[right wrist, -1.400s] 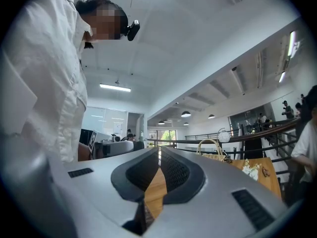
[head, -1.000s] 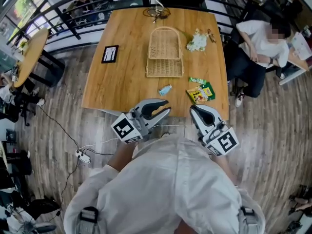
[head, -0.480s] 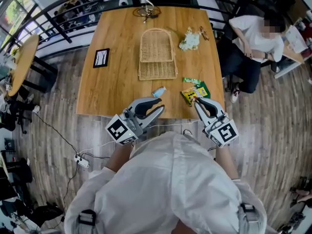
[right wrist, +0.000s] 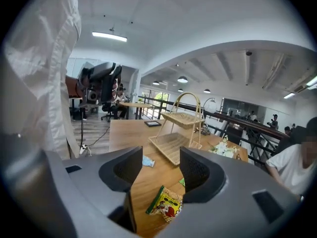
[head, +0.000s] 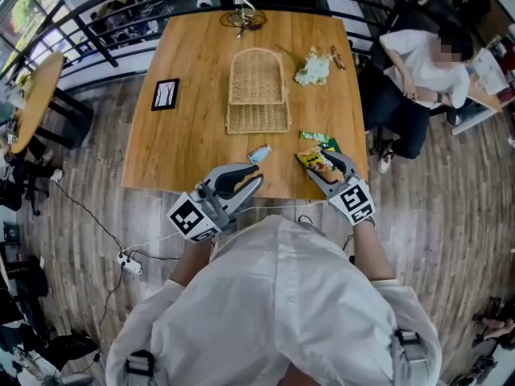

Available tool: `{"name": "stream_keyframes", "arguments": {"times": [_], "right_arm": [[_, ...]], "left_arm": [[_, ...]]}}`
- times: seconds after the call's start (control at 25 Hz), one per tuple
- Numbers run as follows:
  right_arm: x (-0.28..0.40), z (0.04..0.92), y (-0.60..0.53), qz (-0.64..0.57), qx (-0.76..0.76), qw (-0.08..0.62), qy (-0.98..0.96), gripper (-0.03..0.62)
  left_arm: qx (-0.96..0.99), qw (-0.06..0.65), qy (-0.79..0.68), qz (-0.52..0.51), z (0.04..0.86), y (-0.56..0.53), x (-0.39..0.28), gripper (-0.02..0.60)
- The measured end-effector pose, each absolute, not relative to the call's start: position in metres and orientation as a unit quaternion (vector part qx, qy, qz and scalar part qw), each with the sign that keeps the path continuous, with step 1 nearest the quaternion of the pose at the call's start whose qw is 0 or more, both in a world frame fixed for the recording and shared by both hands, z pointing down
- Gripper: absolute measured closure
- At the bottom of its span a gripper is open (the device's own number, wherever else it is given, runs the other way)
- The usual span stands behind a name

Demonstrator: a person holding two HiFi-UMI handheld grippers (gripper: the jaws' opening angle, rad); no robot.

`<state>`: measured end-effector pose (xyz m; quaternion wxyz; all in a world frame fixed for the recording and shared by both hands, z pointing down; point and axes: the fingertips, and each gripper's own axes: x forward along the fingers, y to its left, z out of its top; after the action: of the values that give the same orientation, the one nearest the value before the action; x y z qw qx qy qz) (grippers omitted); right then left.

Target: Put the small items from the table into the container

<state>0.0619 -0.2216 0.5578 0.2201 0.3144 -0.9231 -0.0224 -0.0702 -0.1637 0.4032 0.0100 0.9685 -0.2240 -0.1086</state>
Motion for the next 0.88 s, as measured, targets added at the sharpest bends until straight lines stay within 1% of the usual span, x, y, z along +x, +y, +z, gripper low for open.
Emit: {"name": "stream_keyframes", "arguments": {"times": [0.04,0.12,0.24,0.4,0.6,0.72,0.88], "right_arm": [[0.061,0.566,-0.225,-0.020,0.311,0.232,-0.922,0.364],[0.060,0.585,-0.231,-0.012,0.305,0.258,-0.917,0.322],[0.060,0.620,-0.237,-0.004,0.293,0.322,-0.900,0.285],[0.071,0.678,-0.247,0.008,0.276,0.419,-0.865,0.269],[0.086,0.731,-0.259,0.043,0.261,0.509,-0.819,0.267],[0.092,0.751,-0.263,0.061,0.251,0.545,-0.797,0.240],[0.096,0.769,-0.266,0.108,0.243,0.571,-0.777,0.212]], "left_arm": [[0.968,0.010,-0.225,-0.108,0.404,-0.164,-0.070,0.519],[0.968,0.010,-0.227,-0.108,0.404,-0.165,-0.071,0.520],[0.968,0.011,-0.228,-0.106,0.405,-0.165,-0.072,0.523],[0.968,0.013,-0.230,-0.102,0.407,-0.164,-0.074,0.528],[0.968,0.015,-0.233,-0.096,0.408,-0.163,-0.077,0.531],[0.967,0.018,-0.235,-0.092,0.410,-0.160,-0.077,0.531],[0.967,0.023,-0.238,-0.086,0.413,-0.157,-0.080,0.531]]}}
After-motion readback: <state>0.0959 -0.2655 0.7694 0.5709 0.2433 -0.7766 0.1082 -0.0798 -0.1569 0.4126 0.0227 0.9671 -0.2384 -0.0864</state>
